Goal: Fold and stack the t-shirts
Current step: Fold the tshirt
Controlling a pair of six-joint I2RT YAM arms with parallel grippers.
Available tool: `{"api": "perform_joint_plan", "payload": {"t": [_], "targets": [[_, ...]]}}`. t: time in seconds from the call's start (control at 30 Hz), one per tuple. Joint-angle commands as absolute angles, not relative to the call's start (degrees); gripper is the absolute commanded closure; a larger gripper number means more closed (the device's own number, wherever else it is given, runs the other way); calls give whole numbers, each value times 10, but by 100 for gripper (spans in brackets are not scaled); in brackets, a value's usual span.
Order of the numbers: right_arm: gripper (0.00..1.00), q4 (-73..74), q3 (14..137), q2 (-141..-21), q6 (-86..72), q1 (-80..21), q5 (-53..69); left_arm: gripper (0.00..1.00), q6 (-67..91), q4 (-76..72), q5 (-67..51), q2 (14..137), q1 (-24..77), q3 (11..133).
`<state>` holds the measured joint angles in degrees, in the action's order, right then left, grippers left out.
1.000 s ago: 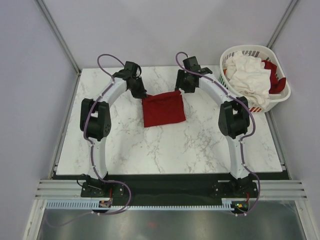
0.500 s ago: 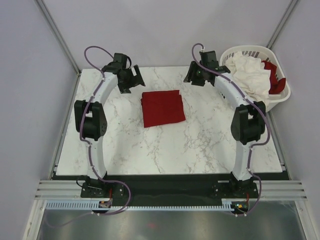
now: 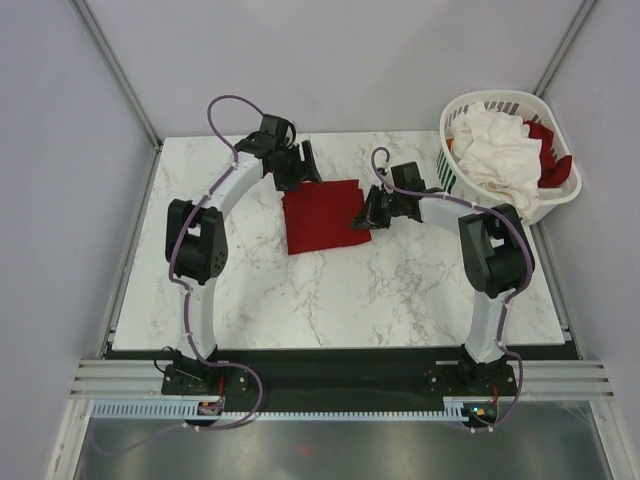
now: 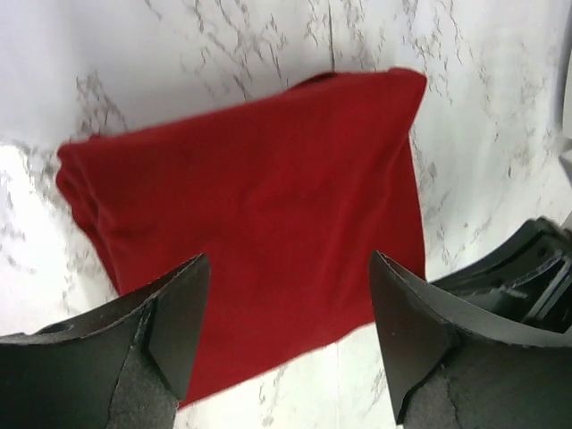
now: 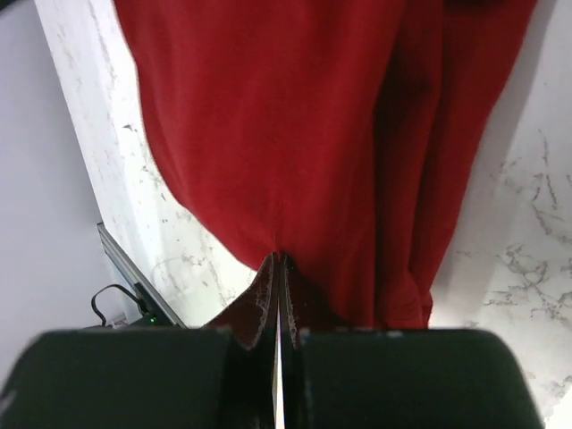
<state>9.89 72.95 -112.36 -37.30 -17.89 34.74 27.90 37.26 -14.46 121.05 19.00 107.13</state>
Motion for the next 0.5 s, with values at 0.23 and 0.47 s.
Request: {"api": "perform_joint_plan", "payload": {"t": [0.23, 0.47], "targets": [[100, 24, 652, -1148, -358, -176, 353, 23, 263, 349, -137, 1352, 171, 1188], [97, 40, 605, -1151, -355, -150, 306, 24, 233, 352, -117, 1358, 155, 1193]]}}
